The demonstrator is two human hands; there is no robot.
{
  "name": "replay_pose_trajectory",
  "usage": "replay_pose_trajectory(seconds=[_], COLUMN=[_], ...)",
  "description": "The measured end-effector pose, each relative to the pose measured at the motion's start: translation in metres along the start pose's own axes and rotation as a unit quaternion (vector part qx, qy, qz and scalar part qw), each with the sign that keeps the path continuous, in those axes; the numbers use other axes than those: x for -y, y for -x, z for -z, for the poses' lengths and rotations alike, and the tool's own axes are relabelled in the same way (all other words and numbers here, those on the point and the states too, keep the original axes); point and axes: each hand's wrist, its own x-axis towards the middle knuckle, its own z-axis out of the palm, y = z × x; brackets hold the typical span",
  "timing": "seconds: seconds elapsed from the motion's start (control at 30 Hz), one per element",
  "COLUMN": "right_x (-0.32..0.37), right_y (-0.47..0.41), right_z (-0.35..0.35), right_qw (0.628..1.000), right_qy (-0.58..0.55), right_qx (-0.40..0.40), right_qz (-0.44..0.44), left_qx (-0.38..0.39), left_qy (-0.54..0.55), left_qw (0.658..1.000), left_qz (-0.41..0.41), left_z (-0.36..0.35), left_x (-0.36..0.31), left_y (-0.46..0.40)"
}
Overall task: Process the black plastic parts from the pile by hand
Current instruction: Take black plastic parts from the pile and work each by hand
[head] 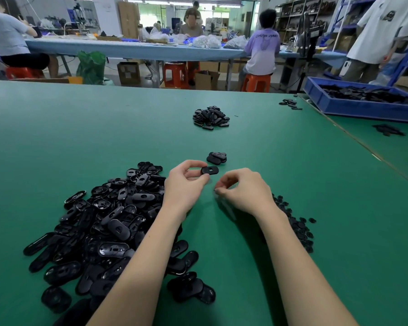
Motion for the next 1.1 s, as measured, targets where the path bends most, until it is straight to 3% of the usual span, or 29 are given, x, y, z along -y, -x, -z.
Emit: replay_pose_trajectory(seconds=[0.13,0.23,0.87,1.1], right_x=[0.0006,0.0035,0.0012,-0.0024], right_y=[-0.0041,-0.0028,-0.0039,-0.0056], right_z=[0.0097,0.0104,0.0095,0.0083], right_qw=[0.969,0.947,0.956,0.951], right_qy=[-0.243,-0.316,-0.279,-0.295], right_qx=[-0.036,-0.029,-0.029,-0.012], right_qz=[-0.032,-0.041,-0.085,-0.088], left_qx=[0.015,0.036,0.067,0.092], left_qy=[-0.003,-0.013,-0.024,-0.023], left_qw=[1.0,0.999,0.997,0.995], left_qz=[-0.002,-0.008,-0.033,0.012], left_z=[-0.0005,-0.0013,-0.0047,0.0025], left_x=[-0.0008,-0.0012,-0.0049,-0.0083], left_y=[0.0017,0.0031,0.0093,0.0066])
